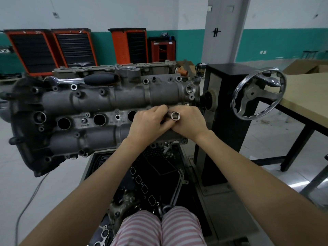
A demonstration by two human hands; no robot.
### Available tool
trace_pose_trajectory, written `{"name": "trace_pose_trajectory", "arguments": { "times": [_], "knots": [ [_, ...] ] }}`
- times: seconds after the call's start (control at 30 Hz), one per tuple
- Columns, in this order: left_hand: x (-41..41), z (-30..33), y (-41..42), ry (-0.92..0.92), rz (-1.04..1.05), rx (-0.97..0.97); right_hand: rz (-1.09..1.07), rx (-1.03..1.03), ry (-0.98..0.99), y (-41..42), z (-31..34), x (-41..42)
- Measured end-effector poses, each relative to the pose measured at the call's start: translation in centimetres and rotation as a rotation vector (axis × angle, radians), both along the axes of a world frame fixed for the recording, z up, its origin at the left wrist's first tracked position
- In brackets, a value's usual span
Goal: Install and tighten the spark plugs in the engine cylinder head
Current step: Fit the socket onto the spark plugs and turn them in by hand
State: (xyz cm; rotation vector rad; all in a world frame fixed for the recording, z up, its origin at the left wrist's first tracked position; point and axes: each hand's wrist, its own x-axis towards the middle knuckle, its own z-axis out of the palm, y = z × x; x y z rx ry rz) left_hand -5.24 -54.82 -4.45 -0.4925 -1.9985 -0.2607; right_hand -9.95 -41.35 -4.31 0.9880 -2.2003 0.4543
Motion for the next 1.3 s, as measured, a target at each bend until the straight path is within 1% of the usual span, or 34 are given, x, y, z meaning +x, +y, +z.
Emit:
{"name": "trace_pose_trajectory", "arguments": {
  "times": [0.07,0.2,0.3,0.43,0.53,0.63,0.7,0.8,0.87,0.93,1.0,1.13,1.3],
  "knots": [
    [-0.02,-0.01,-0.01,0.021,0.003,-0.005,-0.001,0.006,-0.008,-0.02,0.02,0.01],
    [0.35,0.09,0.13,-0.043,-0.049,0.063,0.01,0.015,-0.012,-0.04,0.29,0.25],
    [0.63,0.27,0.31,-0.069,-0.059,0.019,0.004,0.066,-0.013,0.0,0.33,0.13],
    [0.58,0.21,0.23,-0.102,-0.026,0.04,0.04,0.034,-0.016,0.08,0.22,0.17],
    [0.17,0.06,0.02,-0.064,-0.006,0.047,0.052,-0.041,-0.004,0.08,0.18,0.25],
    [-0.08,0.04,-0.05,-0.004,0.001,0.012,0.05,-0.067,-0.001,-0.01,0.19,0.31],
    [0.02,0.01,-0.02,-0.015,-0.01,0.008,0.035,-0.052,-0.007,-0.03,0.22,0.32],
    [0.35,0.12,0.08,-0.082,-0.055,0.037,0.004,0.003,-0.005,-0.08,0.24,0.23],
    [0.51,0.22,0.19,-0.1,-0.078,0.008,-0.002,0.041,-0.005,-0.07,0.27,0.15],
    [0.65,0.29,0.26,-0.112,-0.078,-0.023,-0.001,0.067,0.01,0.0,0.29,0.09],
    [0.69,0.29,0.28,-0.12,-0.054,-0.004,0.012,0.064,0.009,0.05,0.26,0.19],
    [0.21,0.06,0.14,-0.042,0.0,0.018,0.028,-0.013,-0.03,0.04,0.24,0.2],
    [-0.27,-0.22,-0.18,-0.015,-0.042,0.055,0.014,-0.06,-0.015,0.03,0.18,0.08]
  ]
}}
